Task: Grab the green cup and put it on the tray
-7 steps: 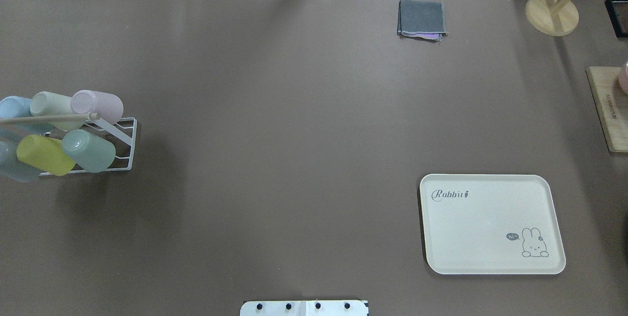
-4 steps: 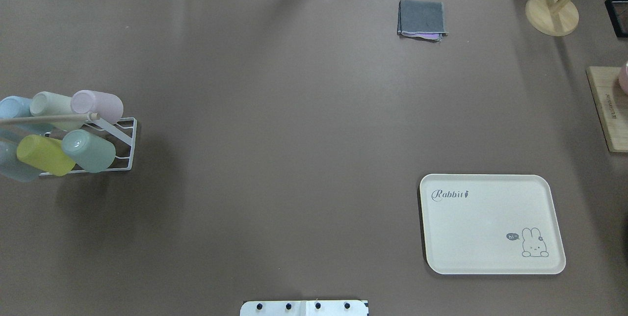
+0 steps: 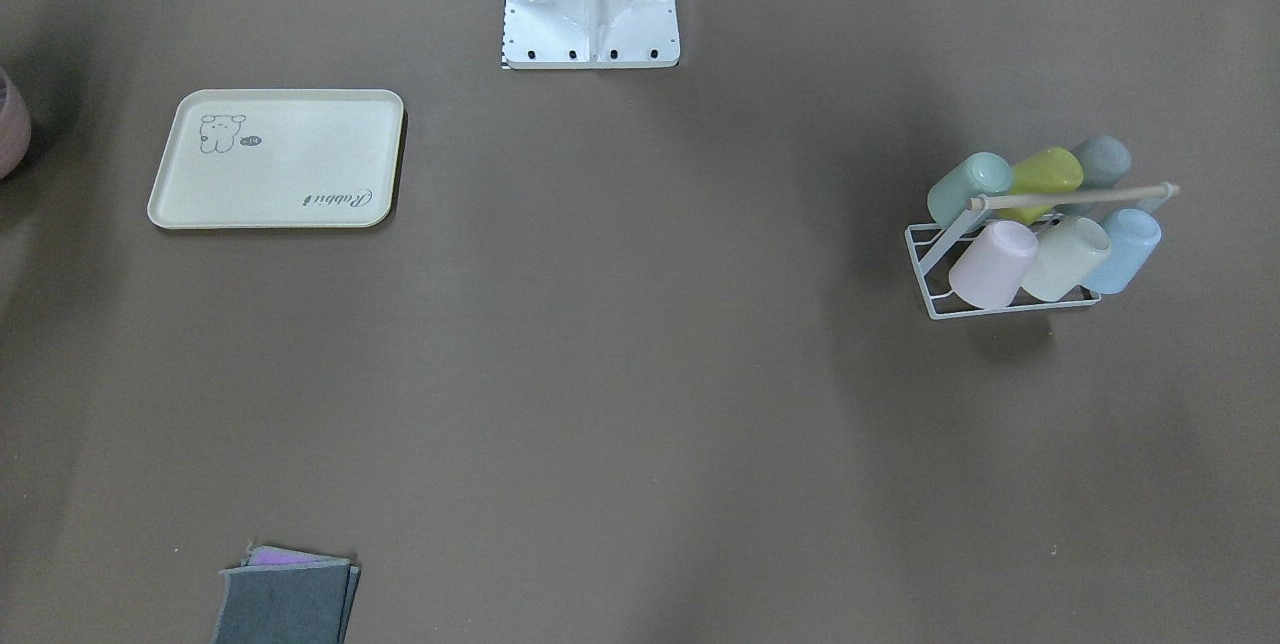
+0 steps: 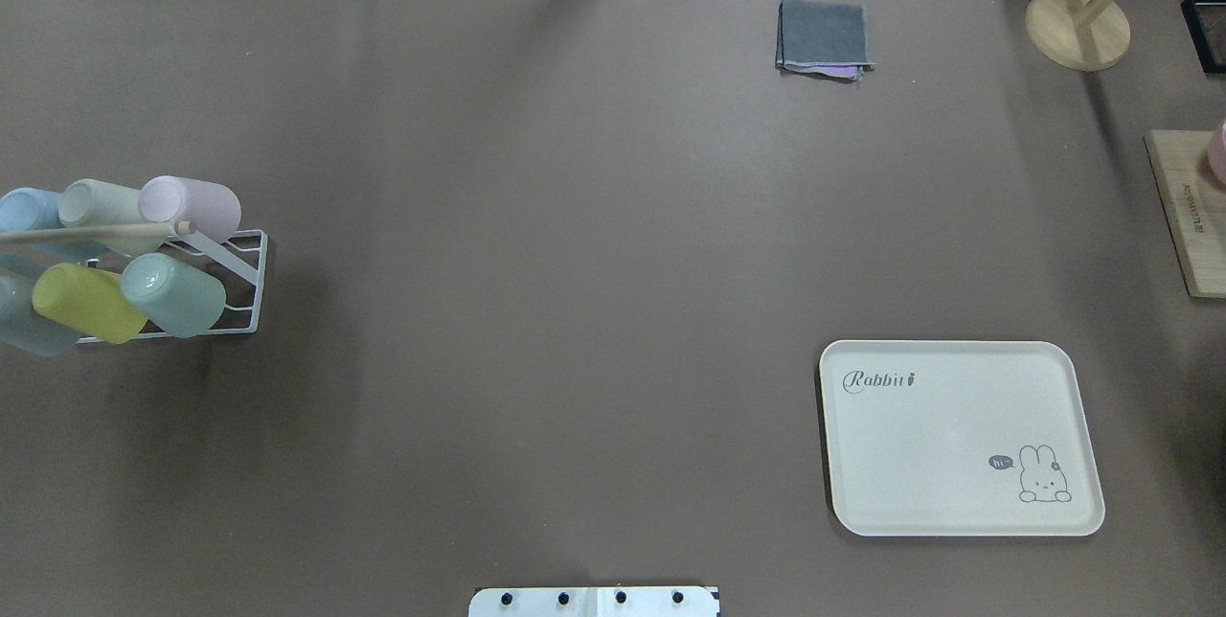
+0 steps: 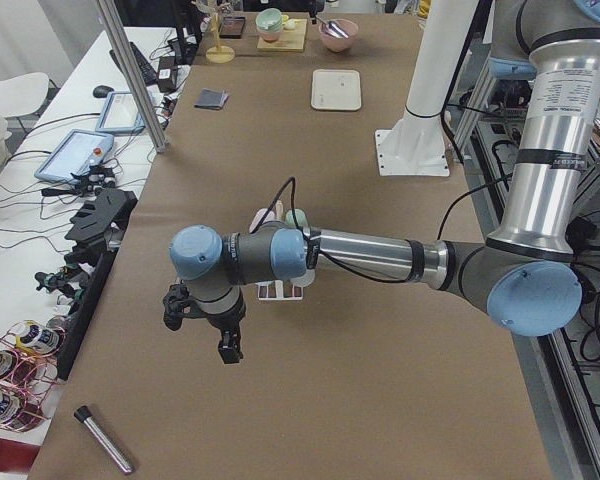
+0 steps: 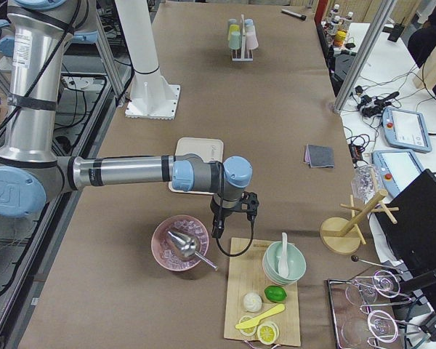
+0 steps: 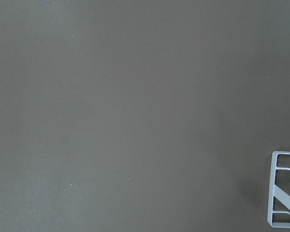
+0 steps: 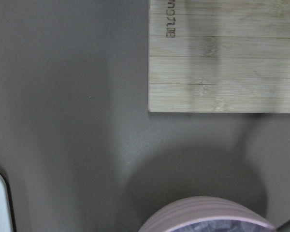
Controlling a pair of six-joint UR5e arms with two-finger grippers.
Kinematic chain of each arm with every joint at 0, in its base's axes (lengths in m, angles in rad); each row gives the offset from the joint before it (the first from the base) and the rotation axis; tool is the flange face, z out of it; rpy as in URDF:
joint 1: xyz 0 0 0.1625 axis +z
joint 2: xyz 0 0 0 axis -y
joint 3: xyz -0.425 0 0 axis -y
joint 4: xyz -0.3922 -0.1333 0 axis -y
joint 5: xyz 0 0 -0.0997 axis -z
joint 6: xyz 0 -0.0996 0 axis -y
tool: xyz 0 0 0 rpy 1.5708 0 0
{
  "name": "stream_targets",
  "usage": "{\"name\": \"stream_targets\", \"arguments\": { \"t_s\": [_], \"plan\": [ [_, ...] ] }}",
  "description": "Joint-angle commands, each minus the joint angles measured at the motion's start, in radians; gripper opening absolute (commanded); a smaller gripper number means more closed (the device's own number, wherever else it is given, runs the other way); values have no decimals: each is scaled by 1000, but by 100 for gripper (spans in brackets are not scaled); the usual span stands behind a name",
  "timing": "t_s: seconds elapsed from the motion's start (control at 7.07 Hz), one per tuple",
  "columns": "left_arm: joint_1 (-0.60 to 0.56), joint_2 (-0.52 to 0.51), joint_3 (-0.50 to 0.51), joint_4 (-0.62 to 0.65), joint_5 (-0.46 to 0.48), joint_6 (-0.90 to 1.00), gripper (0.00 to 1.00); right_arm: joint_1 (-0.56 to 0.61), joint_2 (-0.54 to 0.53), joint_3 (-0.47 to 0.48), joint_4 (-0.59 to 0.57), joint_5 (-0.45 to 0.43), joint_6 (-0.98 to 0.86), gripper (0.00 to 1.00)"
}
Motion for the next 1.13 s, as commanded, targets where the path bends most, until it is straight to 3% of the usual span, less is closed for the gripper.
{"name": "stream_targets", "arguments": {
  "t_s": [0.0,0.28,0.42,0.71,0.99],
  "plan": [
    [0,-9,-23,-34,0,-2,98,-58,-4,50,36,3,138,100],
    [-4,-1,-96,-27,0,-9,98,-78,-6,94,21,7,207,100],
    [-1,38,-191,5,-1,-14,98,-127,-7,134,25,9,353,100],
    [3,80,-296,41,-6,-97,98,-221,-46,200,39,1,428,100],
    [35,103,-365,41,-7,-170,98,-293,-100,205,160,-20,428,100]
  ]
}}
